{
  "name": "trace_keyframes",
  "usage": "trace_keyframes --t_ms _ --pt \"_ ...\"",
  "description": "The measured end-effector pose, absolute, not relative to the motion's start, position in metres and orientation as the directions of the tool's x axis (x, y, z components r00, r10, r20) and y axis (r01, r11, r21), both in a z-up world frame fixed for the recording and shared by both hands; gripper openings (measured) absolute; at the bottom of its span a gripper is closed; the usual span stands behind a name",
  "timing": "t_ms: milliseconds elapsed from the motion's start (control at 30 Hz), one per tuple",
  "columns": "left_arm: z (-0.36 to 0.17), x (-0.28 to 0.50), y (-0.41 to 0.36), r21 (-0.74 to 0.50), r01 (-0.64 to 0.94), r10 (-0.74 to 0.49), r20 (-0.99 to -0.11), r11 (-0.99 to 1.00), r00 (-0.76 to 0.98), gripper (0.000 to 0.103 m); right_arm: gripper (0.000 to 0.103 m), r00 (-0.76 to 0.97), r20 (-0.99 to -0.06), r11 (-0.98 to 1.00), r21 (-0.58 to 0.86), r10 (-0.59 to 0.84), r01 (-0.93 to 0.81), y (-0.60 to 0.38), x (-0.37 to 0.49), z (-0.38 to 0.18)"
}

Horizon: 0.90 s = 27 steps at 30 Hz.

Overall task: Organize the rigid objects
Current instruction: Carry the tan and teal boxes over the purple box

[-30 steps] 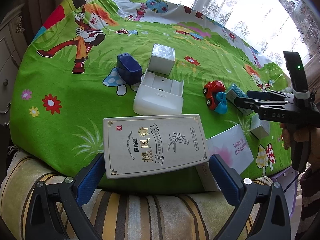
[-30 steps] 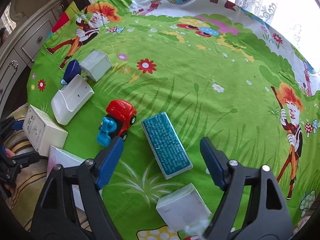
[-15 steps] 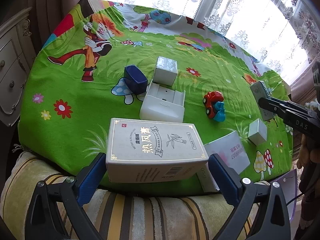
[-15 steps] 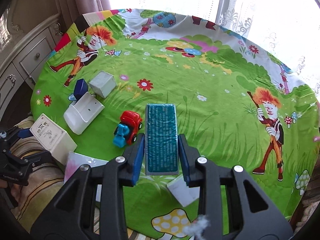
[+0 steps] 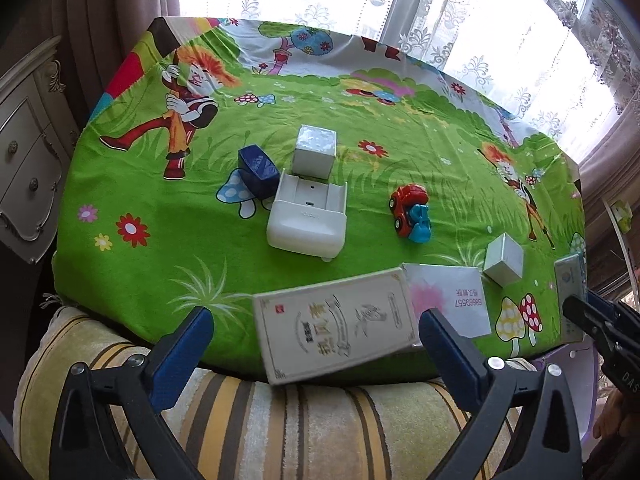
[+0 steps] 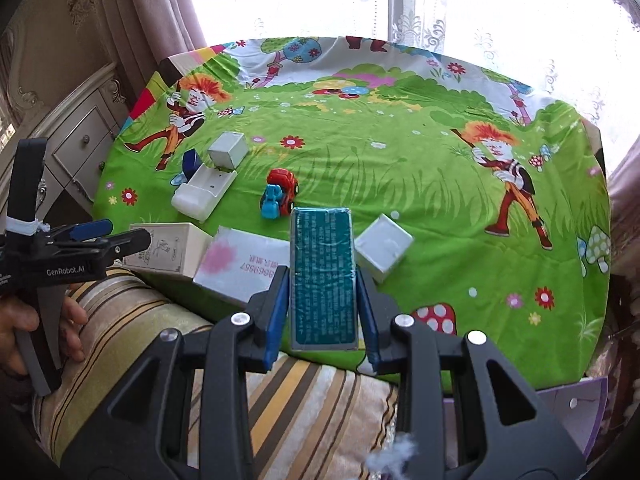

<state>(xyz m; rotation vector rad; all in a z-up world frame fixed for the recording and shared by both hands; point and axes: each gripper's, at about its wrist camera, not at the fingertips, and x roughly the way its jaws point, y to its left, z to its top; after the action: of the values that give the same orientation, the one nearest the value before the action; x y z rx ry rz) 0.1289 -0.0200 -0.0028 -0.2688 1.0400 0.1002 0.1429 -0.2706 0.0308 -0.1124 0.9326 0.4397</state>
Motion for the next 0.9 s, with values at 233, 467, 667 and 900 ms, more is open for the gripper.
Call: trace_keyframes --t_ms 233,467,667,900 --pt "-0.015 0.147 -0.027 -0.203 -0.348 -0.042 -0.907 0.915 0.419 0.103 0.037 0.555 -0.786 0.942 0.102 0.274 -0.32 -0.312 0.098 0.027" --pt "-0.032 0.16 -0.034 -0.136 -0.402 0.007 -0.942 0.905 0.335 0.103 0.037 0.56 -0.791 0.963 0.141 0.248 -0.228 -0.361 0.058 0.012" --pt "-0.039 0.15 -0.025 -0.137 -0.437 0.017 -0.943 0.889 0.332 0.102 0.037 0.583 -0.788 0.981 0.158 0.196 -0.115 -0.41 0.031 0.009" --pt "0.012 0.12 -0.048 -0.199 -0.335 0.009 -0.849 0.921 0.528 0.102 0.037 0.582 -0.807 0.989 0.144 0.101 0.028 -0.462 0.004 0.003"
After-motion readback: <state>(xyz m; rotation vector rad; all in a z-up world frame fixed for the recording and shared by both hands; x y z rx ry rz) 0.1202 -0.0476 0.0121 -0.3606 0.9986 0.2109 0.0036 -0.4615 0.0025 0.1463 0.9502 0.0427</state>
